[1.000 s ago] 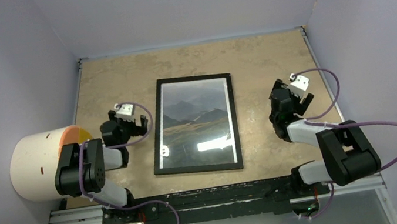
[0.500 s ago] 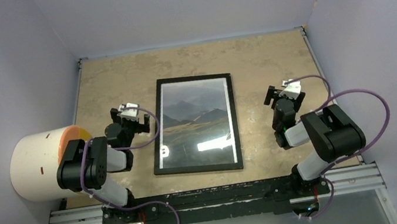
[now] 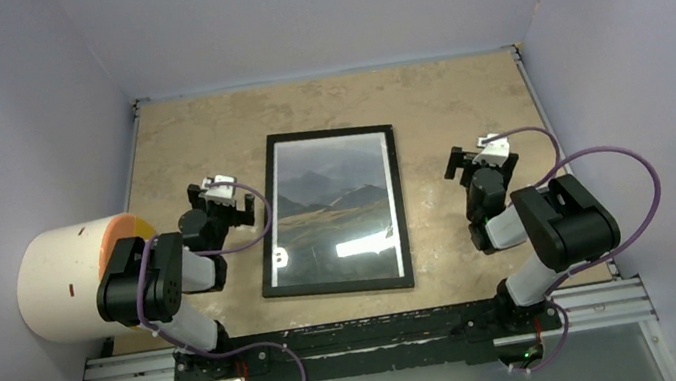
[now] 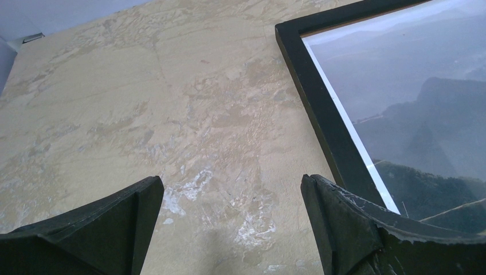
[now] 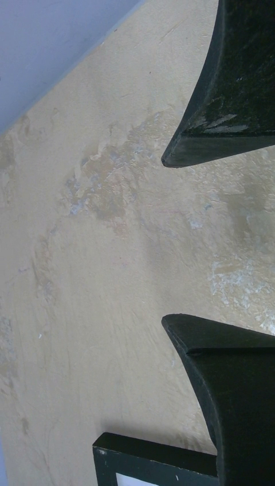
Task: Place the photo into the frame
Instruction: Reset both arms
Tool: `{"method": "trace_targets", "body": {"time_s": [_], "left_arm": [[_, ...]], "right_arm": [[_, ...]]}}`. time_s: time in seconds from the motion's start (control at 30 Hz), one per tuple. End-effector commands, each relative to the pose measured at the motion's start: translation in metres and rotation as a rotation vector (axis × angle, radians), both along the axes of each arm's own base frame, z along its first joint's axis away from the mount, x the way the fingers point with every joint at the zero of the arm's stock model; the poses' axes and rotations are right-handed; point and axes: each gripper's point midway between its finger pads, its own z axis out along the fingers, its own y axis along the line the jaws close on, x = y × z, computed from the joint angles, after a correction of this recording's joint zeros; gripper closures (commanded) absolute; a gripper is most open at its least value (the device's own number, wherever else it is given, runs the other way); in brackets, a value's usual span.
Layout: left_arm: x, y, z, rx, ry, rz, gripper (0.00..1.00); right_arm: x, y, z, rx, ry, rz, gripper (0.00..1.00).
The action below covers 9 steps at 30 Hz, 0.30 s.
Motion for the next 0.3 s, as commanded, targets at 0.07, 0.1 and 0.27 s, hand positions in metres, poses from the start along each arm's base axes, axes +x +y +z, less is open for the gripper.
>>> {"method": "trace_targets", "body": {"time_s": [0.07,0.1,0.27], "left_arm": [[0.0087,0.0014,0.0135,-0.016,-0.046,0.005,0.00],[0.0087,0.0014,0.0135,-0.016,-0.046,0.005,0.00],[0.0082,0.0025,0.0126,-0.020,-0.041,0.010,0.00]], "right_arm": [[0.0073,0.0001,0.0189,-0.008,-0.070,0.004,0.01],[0.0072,0.0001,0.0186,-0.008,-0.069,0.004,0.01],[0.0073,0.0002,0.0188,-0.008,-0.070,0.005,0.01]]}}
